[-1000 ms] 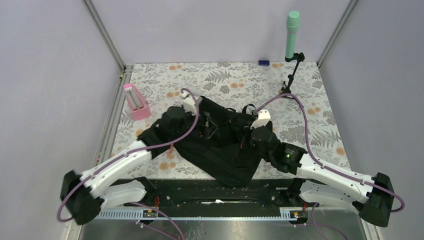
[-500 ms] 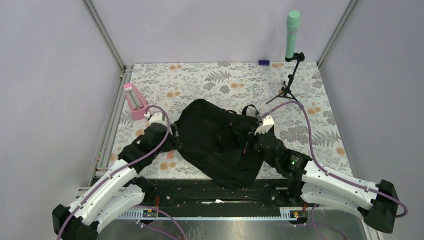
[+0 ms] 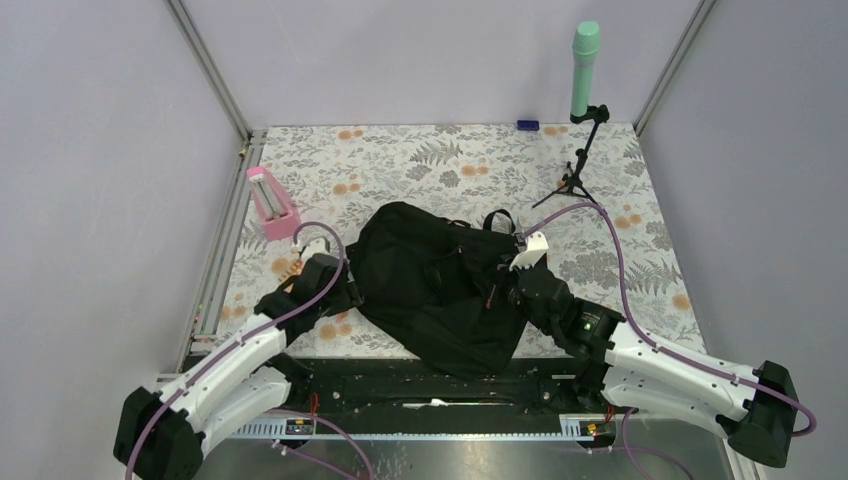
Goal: Pack the student bag
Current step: Adjust the student bag at the center of the board.
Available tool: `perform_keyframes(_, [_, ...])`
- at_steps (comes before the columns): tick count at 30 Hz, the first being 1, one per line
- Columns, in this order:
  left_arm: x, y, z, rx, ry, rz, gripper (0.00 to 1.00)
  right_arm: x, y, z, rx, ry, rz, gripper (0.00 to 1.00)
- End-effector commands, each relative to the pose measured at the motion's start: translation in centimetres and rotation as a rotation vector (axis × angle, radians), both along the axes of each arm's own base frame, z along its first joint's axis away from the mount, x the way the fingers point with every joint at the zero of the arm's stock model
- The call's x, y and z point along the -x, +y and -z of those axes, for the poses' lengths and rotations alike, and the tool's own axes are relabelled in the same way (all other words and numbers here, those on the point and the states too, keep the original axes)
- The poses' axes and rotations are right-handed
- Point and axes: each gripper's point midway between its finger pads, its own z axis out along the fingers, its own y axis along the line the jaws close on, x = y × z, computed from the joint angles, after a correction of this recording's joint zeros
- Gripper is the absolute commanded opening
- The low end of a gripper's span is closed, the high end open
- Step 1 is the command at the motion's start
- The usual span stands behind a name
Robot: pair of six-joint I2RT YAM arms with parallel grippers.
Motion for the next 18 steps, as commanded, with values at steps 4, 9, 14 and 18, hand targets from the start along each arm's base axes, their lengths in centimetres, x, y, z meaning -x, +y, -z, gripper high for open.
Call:
perform_keyframes(4, [0.8,2.6,-0.2,0.103,-0.164,-0.181,0.64,-0.2,1.0,-3.9,-0.091,-0.044,-0.01,0.0])
perform_keyframes(9, [2.0,4.4,-0.2,0.142,-0.166,-0.317,0.64,-0.2,1.2,-3.8,-0.091,-0.037,-0.018,0.0])
perform_keyframes(14, [2.2,4.4,1.0,0.122,-0.129,-0.327,0.61,-0.1,1.0,-3.5,-0.098,-0.031,-0.011,0.0])
perform_keyframes(18, [2.1,5.2,1.2,0.059,-0.093,-0.362,0.57,0.1,0.3,-3.1,-0.076,-0.025,0.0,0.0])
